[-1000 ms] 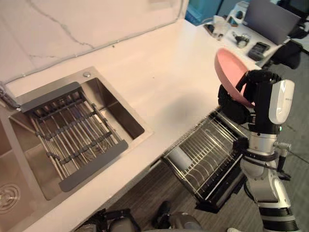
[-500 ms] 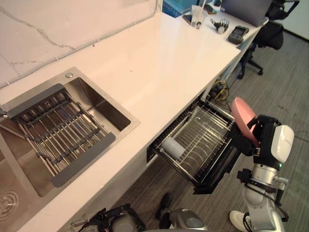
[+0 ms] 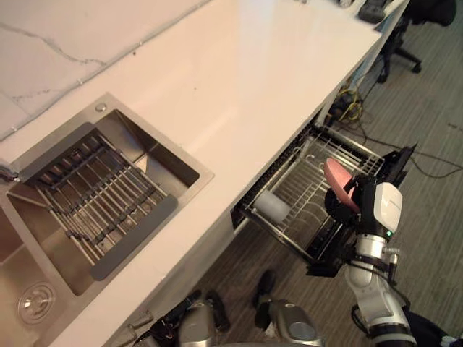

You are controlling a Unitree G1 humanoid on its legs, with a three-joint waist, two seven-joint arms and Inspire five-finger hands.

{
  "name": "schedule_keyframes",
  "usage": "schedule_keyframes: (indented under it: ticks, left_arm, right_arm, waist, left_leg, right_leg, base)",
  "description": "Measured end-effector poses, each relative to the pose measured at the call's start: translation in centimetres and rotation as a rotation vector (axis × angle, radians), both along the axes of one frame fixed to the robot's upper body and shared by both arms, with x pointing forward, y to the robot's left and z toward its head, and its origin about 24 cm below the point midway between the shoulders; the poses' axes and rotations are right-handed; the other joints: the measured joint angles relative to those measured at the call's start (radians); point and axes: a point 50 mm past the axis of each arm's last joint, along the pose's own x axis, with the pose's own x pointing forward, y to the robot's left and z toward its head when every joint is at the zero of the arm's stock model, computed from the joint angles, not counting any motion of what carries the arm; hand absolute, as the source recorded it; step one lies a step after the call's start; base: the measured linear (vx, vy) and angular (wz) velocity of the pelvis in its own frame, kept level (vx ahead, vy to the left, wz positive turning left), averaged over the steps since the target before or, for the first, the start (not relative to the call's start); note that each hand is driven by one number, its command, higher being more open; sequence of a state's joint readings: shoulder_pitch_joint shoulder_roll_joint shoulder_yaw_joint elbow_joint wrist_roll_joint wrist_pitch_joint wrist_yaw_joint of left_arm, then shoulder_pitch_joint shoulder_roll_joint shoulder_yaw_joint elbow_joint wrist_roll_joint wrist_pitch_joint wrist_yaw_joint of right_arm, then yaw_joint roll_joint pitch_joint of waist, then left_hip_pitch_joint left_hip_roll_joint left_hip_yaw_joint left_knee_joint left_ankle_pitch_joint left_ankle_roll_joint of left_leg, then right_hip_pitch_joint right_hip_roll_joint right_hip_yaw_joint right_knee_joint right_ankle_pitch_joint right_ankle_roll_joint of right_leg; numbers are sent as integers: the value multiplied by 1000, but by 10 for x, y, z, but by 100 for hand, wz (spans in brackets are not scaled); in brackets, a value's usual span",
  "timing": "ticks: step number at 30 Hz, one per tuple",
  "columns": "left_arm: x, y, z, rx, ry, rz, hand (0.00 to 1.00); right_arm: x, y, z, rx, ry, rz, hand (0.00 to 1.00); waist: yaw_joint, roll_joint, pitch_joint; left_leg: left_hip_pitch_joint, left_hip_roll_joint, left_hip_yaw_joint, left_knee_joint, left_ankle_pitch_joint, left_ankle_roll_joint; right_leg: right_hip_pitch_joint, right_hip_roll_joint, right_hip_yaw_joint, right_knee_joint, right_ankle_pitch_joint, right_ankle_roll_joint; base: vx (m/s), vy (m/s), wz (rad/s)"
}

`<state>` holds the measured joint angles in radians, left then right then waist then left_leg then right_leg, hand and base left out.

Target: Walk over to the sink, pick up the cup, carry it to the dishwasher, place the cup inside the dishwasher, then close the dishwasher door

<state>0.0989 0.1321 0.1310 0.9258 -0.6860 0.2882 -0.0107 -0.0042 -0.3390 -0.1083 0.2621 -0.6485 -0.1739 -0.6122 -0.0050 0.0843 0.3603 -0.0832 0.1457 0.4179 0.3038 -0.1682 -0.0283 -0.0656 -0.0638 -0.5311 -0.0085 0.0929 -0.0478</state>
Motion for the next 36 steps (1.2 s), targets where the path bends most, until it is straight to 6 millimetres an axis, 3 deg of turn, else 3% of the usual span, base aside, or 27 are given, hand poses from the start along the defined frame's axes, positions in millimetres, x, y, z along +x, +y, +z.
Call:
schedule_keyframes:
  ticks: [4, 11, 12, 17, 29, 34, 36]
  left_arm:
    - [2, -5, -1, -31, -19, -29, 100]
    - [12, -11, 2, -72, -70, -45, 100]
    - [13, -11, 2, -78, -77, -47, 100]
    - [16, -13, 3, -89, -91, -52, 100]
    - [26, -14, 5, -61, -103, -114, 100]
    - [31, -13, 6, -56, -118, -113, 100]
    - [31, -12, 6, -52, -119, -118, 100]
  right_arm:
    - [22, -14, 13, -35, 36, -30, 0]
    - [52, -42, 47, -97, 13, -94, 0]
    - [57, -45, 52, -85, 7, -102, 100]
    - [77, -48, 65, -33, 50, -75, 100]
    - [85, -22, 46, 18, 182, 73, 100]
    - [76, 0, 16, 74, 255, 165, 100]
    - [65, 8, -4, 126, 276, 150, 100]
  waist:
    - [-2, 33, 21]
    - [6, 68, 76]
    - [9, 71, 78]
    - [13, 87, 86]
    - [17, 92, 98]
    - [18, 77, 108]
    - [17, 74, 108]
  left_leg:
    - [-9, -47, -25, -98, 73, 23]
    - [-22, -79, -60, -131, 101, 35]
    - [-31, -84, -61, -135, 106, 37]
    - [-54, -96, -65, -148, 121, 43]
    - [-58, -108, -97, -148, 122, 43]
    - [-57, -100, -105, -119, 110, 29]
    - [-54, -93, -110, -85, 90, 23]
  right_leg:
    - [-68, -44, -30, 66, -18, 8]
    - [-127, -106, -53, 189, -92, 20]
    - [-144, -115, -53, 206, -101, 23]
    - [-183, -135, -53, 239, -111, 21]
    - [-200, -170, -72, 320, -155, 16]
    - [-186, -172, -77, 331, -165, 19]
    - [-168, -173, -81, 339, -178, 25]
  base:
    - [106, 66, 24]
    - [18, 36, 18]
    - [-30, 29, 10]
    - [-26, 19, 5]
    - [10, 3, 8]
    - [-2, -1, 2]
    - [-12, 4, 2]
